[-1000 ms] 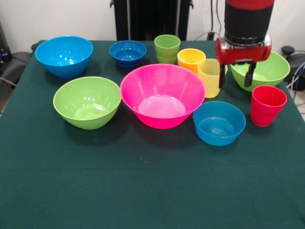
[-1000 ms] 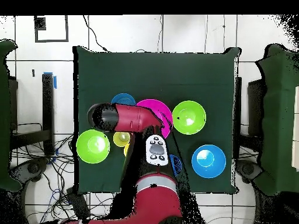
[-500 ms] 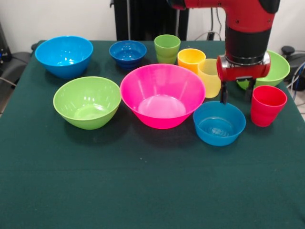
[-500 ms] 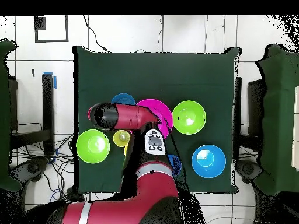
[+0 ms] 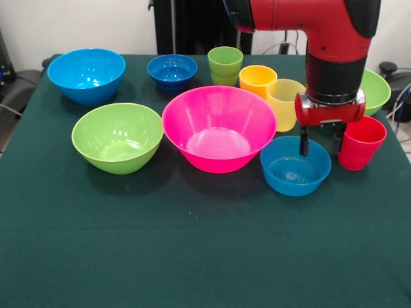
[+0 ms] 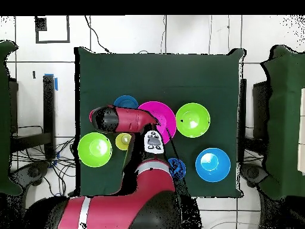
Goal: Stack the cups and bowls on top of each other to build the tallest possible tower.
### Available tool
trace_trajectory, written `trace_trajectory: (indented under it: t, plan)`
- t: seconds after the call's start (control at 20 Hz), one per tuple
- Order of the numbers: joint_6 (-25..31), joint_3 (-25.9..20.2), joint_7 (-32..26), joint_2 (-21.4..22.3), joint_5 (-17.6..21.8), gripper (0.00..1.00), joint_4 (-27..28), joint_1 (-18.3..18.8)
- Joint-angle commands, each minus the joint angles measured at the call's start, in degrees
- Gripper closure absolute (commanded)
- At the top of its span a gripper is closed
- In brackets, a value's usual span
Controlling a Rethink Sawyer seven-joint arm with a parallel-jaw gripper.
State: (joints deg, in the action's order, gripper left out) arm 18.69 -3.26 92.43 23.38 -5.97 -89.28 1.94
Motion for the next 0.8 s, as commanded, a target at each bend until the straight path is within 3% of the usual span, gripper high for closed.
trace_trajectory:
  t: [0.05,0.8]
  plan:
    - [-3.2,-1.7,5.3,-2.8,3.2,0.00,3.8,-1.1]
    - [-4.4,0.5,5.6,-5.1,3.3,0.00,6.6,-2.9]
